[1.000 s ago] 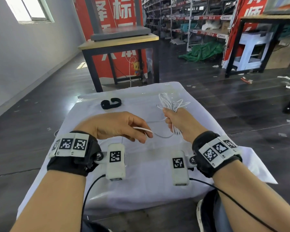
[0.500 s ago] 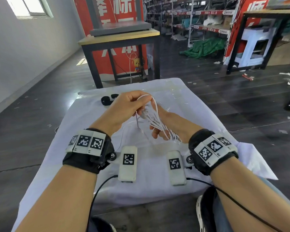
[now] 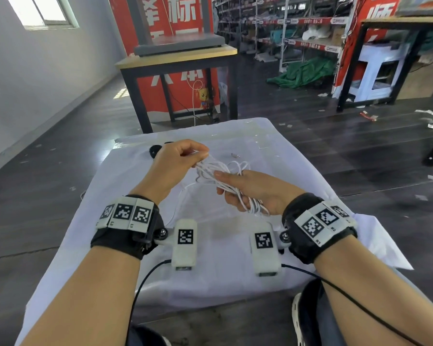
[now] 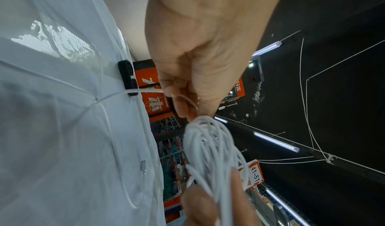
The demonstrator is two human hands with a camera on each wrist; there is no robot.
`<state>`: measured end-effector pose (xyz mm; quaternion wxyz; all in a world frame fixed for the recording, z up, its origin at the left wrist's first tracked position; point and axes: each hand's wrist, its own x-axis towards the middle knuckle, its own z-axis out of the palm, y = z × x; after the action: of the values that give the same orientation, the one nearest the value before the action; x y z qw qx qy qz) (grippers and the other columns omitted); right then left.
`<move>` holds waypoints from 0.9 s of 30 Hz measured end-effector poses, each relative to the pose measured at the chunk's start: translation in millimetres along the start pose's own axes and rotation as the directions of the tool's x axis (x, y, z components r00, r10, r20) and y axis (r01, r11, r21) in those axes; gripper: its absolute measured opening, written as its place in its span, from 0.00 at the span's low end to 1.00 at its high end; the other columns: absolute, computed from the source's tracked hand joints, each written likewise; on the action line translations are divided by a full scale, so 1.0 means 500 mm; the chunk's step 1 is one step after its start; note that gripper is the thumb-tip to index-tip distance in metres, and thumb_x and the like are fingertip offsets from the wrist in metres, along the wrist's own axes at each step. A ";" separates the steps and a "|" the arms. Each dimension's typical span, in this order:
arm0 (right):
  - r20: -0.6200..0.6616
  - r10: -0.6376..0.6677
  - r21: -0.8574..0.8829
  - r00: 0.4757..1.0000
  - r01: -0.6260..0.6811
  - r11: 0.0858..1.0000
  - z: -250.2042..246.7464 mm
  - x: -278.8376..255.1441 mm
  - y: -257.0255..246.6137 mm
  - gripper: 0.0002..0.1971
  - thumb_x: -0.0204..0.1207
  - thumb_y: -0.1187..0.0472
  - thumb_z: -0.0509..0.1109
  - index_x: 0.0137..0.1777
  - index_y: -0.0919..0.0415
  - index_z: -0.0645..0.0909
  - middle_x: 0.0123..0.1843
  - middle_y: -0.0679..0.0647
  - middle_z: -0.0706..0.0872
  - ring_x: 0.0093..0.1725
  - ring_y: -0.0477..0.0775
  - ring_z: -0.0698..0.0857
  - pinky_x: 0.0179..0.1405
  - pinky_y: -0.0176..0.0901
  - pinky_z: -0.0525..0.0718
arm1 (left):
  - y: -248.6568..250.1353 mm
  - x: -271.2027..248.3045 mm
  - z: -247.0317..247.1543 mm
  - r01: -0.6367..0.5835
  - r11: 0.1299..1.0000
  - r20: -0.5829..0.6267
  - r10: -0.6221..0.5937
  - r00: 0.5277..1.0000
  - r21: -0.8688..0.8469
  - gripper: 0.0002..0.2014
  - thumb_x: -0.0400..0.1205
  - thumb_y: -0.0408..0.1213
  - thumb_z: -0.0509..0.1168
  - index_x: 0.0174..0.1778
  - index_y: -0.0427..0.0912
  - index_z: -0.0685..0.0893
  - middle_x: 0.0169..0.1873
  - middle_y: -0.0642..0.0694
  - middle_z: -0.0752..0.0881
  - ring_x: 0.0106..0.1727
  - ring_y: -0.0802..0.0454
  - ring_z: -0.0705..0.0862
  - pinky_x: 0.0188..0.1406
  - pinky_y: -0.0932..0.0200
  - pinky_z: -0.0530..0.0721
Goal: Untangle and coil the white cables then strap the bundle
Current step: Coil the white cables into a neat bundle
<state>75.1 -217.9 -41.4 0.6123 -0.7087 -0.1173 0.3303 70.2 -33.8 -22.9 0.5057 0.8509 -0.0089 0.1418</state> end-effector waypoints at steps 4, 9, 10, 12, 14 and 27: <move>-0.020 -0.041 0.272 0.999 0.045 0.961 -0.011 0.003 -0.011 0.21 0.83 0.44 0.58 0.41 0.62 0.76 0.20 0.49 0.71 0.17 0.43 0.65 0.14 0.31 0.66 | -0.002 -0.001 -0.005 0.019 1.000 -0.001 -0.019 1.000 0.023 0.06 0.82 0.40 0.67 0.49 0.48 0.90 0.35 0.53 0.88 0.30 0.66 0.81 0.29 0.78 0.74; -0.119 -0.042 0.605 0.992 0.106 0.789 -0.029 0.019 -0.013 0.22 0.83 0.43 0.58 0.39 0.61 0.74 0.18 0.47 0.70 0.14 0.42 0.64 0.12 0.30 0.67 | -0.007 -0.003 -0.003 0.042 0.994 0.023 -0.045 0.999 0.099 0.07 0.82 0.43 0.67 0.47 0.47 0.90 0.34 0.50 0.88 0.29 0.65 0.82 0.27 0.79 0.74; -0.154 -0.027 0.658 0.988 0.123 0.743 -0.035 0.022 -0.011 0.22 0.83 0.42 0.58 0.38 0.61 0.74 0.18 0.47 0.70 0.14 0.42 0.65 0.12 0.30 0.68 | -0.009 -0.002 -0.005 0.059 0.992 0.035 -0.063 0.997 0.110 0.07 0.82 0.43 0.67 0.46 0.46 0.89 0.34 0.49 0.88 0.30 0.64 0.82 0.29 0.78 0.75; -0.202 0.009 0.745 0.979 0.148 0.650 -0.049 0.026 -0.009 0.24 0.80 0.38 0.59 0.36 0.59 0.72 0.18 0.46 0.71 0.13 0.43 0.67 0.13 0.30 0.70 | -0.011 -0.002 -0.011 0.096 0.989 0.055 -0.103 0.993 0.111 0.07 0.82 0.42 0.68 0.46 0.45 0.89 0.34 0.49 0.87 0.33 0.61 0.82 0.34 0.74 0.78; -0.227 0.024 0.777 0.973 0.167 0.607 -0.059 0.025 -0.008 0.26 0.76 0.34 0.61 0.32 0.58 0.70 0.18 0.46 0.70 0.14 0.42 0.68 0.14 0.29 0.71 | -0.013 -0.002 -0.016 0.128 0.987 0.066 -0.134 0.989 0.098 0.06 0.82 0.42 0.68 0.47 0.44 0.89 0.34 0.49 0.87 0.34 0.59 0.82 0.38 0.70 0.79; -0.418 0.123 0.844 0.900 0.335 0.418 -0.053 0.026 -0.003 0.15 0.85 0.51 0.60 0.43 0.62 0.67 0.48 0.64 0.79 0.47 0.62 0.83 0.39 0.63 0.88 | 0.024 -0.025 0.015 0.191 0.981 0.357 -0.165 0.919 -0.039 0.05 0.82 0.35 0.68 0.51 0.40 0.86 0.36 0.47 0.85 0.32 0.59 0.86 0.42 0.67 0.86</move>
<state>101.6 -231.0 -43.2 0.9247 -0.3123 0.1662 0.1403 58.0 -47.7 -18.9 0.5376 0.8407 -0.0268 -0.0597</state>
